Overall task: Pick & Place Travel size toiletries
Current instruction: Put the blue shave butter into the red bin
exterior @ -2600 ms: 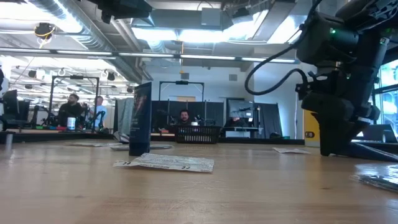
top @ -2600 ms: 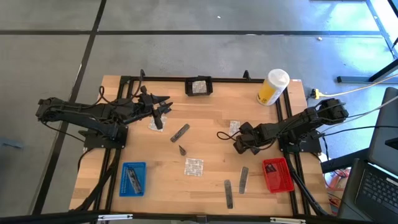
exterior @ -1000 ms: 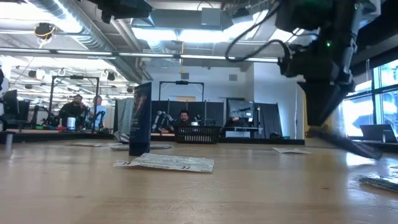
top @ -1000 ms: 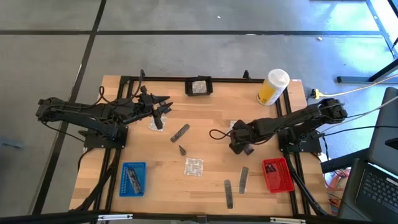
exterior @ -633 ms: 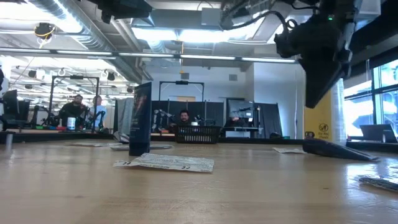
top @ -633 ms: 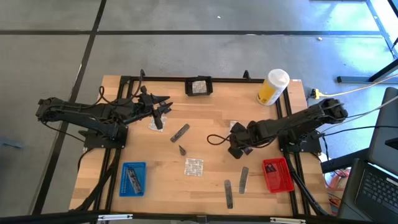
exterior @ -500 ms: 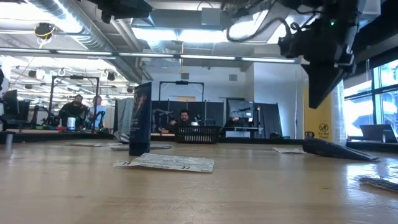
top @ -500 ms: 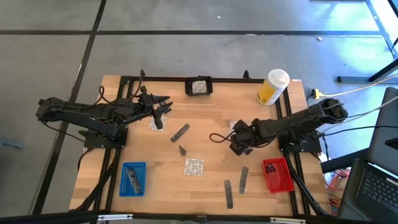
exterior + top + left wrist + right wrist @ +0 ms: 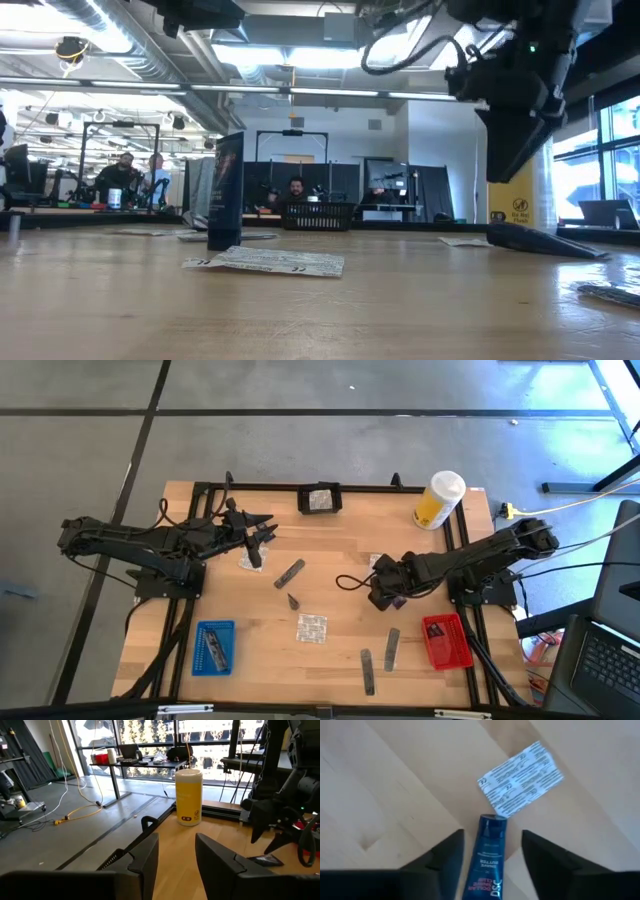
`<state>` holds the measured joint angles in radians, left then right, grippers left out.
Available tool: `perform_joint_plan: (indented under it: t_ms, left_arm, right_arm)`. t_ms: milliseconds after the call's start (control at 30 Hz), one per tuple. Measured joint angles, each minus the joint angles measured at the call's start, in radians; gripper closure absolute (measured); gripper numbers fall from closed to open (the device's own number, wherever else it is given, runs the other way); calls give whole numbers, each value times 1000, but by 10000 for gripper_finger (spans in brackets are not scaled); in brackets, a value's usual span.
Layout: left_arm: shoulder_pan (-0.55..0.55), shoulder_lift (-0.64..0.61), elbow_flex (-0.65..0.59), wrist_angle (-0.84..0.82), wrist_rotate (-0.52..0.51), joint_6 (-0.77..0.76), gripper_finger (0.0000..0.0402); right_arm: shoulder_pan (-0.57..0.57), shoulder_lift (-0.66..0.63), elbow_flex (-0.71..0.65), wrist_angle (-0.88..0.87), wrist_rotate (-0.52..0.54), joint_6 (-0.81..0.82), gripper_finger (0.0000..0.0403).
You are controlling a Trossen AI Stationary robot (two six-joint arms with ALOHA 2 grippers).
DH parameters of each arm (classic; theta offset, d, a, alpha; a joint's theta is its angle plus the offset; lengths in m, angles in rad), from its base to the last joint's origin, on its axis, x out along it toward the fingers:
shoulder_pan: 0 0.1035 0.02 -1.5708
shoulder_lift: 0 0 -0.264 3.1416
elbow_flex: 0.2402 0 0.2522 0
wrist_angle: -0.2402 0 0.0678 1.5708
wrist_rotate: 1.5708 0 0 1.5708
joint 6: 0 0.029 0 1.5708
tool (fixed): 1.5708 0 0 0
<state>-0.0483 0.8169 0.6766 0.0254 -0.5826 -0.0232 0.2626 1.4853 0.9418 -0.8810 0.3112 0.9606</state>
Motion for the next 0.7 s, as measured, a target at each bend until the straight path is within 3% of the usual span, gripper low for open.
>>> perform_joint_plan:
  t_ms: [133,267,700]
  left_arm:
    - [0,0,0,0,0,0,277]
    - [0,0,0,0,0,0,279]
    - [0,0,0,0,0,0,279]
  right_arm:
    - [-12,0,-98,126,-46,4,142]
    - [-35,0,-173,193,-42,8,124]
    - [-72,-3,-320,416,-83,-6,161]
